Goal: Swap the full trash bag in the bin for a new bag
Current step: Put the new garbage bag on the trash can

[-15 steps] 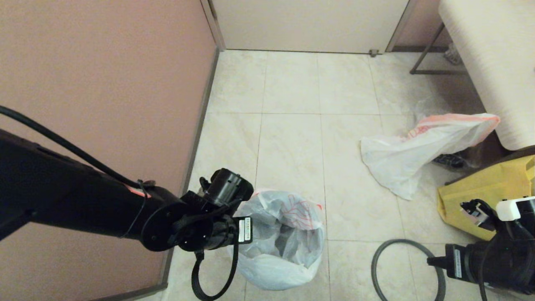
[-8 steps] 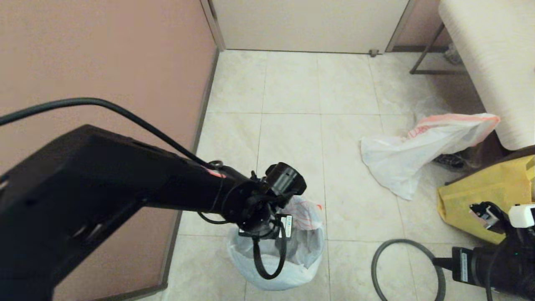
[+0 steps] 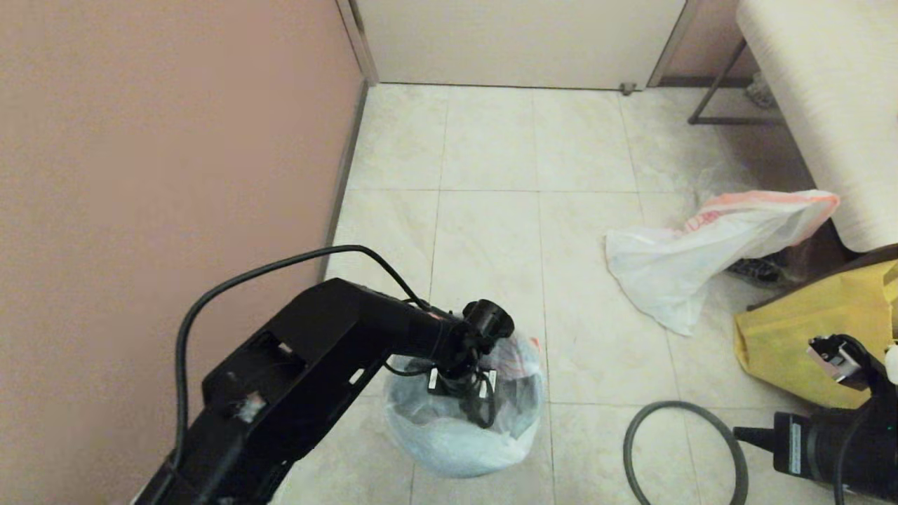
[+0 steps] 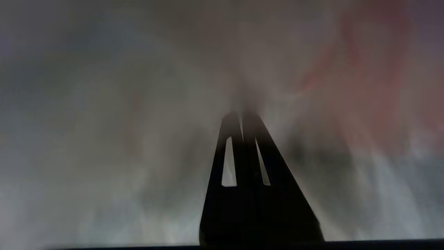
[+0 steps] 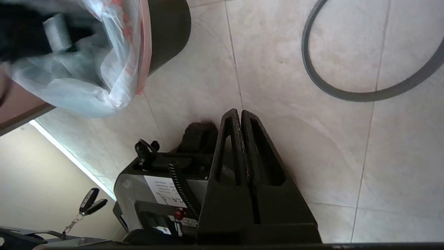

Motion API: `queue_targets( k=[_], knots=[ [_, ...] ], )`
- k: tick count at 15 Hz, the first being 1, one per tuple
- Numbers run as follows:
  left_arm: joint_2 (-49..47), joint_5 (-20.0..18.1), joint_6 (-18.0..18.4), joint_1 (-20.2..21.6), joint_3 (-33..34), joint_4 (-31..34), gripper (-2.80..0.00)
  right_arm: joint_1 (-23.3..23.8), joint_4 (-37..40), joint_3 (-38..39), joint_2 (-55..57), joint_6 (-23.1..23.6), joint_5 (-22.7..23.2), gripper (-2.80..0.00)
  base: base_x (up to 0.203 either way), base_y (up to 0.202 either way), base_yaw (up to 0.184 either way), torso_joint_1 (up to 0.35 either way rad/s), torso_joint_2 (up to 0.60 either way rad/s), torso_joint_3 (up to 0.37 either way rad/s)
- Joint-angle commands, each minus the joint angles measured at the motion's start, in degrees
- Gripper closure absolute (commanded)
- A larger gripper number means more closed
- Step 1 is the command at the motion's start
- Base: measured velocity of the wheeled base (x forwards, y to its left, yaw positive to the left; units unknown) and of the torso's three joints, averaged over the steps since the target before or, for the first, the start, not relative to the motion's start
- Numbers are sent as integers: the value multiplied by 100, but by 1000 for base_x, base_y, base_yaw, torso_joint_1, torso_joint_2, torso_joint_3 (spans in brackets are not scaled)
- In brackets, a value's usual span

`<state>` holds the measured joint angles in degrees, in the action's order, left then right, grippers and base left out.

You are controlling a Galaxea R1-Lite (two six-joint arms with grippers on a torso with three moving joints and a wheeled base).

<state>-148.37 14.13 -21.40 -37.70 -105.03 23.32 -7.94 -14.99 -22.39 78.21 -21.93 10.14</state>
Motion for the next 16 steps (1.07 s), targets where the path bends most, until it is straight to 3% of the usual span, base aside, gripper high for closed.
queue_targets(
  k=[1,4,10,16],
  knots=[
    [-949,-220,456,220,-415,7,0,-12,-47,-98,85,-5,26,0,0,0,0,0,0,0],
    [-1543,-305,1443,341,-707,-454,0,-41,-423,-179,282,-5,75,0,0,0,0,0,0,0],
    [-718,104,840,240,-44,-581,0,-75,-331,-108,-127,-28,58,0,0,0,0,0,0,0],
    [1578,427,232,-581,1586,-741,0,-121,59,-39,-20,-28,43,0,0,0,0,0,0,0]
  ],
)
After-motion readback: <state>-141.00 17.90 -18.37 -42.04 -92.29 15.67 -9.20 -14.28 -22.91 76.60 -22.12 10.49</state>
